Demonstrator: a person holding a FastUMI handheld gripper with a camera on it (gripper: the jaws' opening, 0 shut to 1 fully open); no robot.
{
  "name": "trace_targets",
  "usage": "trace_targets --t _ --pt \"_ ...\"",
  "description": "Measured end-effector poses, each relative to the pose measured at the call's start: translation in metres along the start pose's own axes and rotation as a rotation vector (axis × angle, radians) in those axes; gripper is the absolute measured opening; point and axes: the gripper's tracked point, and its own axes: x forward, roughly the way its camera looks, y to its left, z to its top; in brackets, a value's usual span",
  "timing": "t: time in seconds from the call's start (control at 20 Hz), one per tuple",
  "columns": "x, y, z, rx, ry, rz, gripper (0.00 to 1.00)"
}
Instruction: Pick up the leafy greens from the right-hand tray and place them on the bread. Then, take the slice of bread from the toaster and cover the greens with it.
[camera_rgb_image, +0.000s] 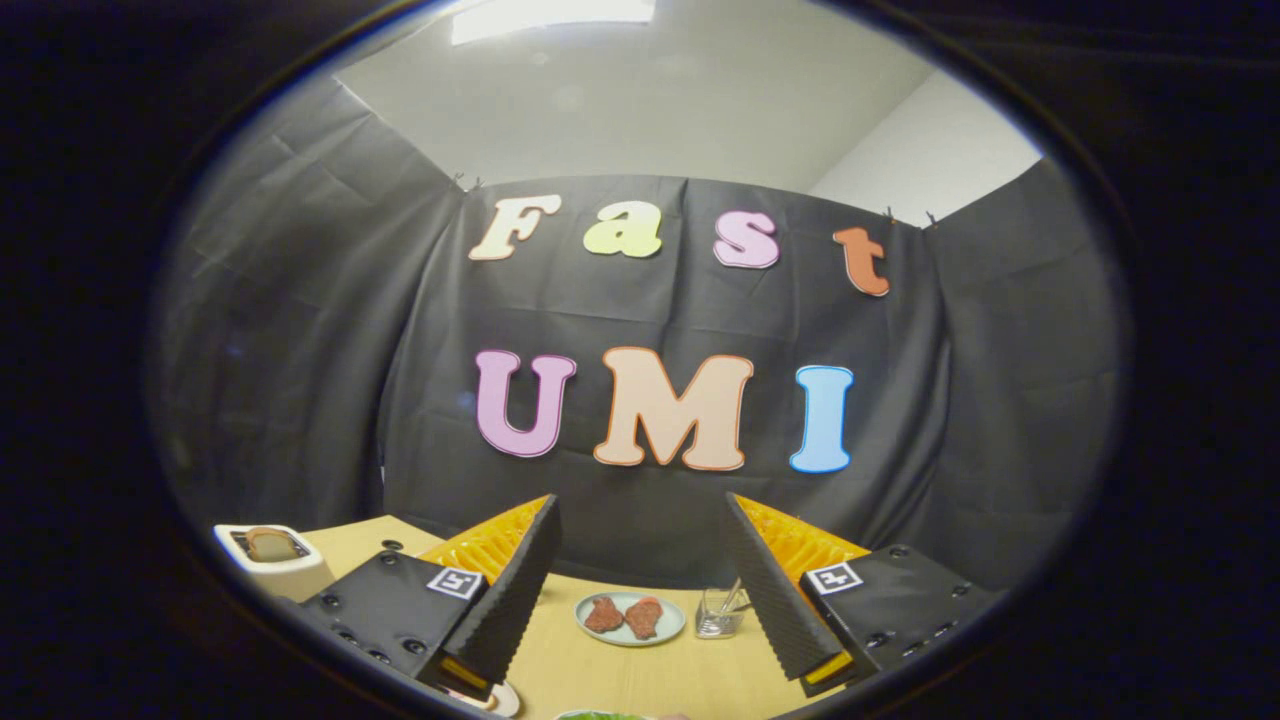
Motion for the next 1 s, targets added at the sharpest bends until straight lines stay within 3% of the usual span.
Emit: trace_targets --t 0.4,1.0 --pt "-0.002 -0.016 -0.026 0.030 0.048 0.059 1.00" --pt "-0.021 -0.023 -0.107 -0.095 0.234 0.343 1.00"
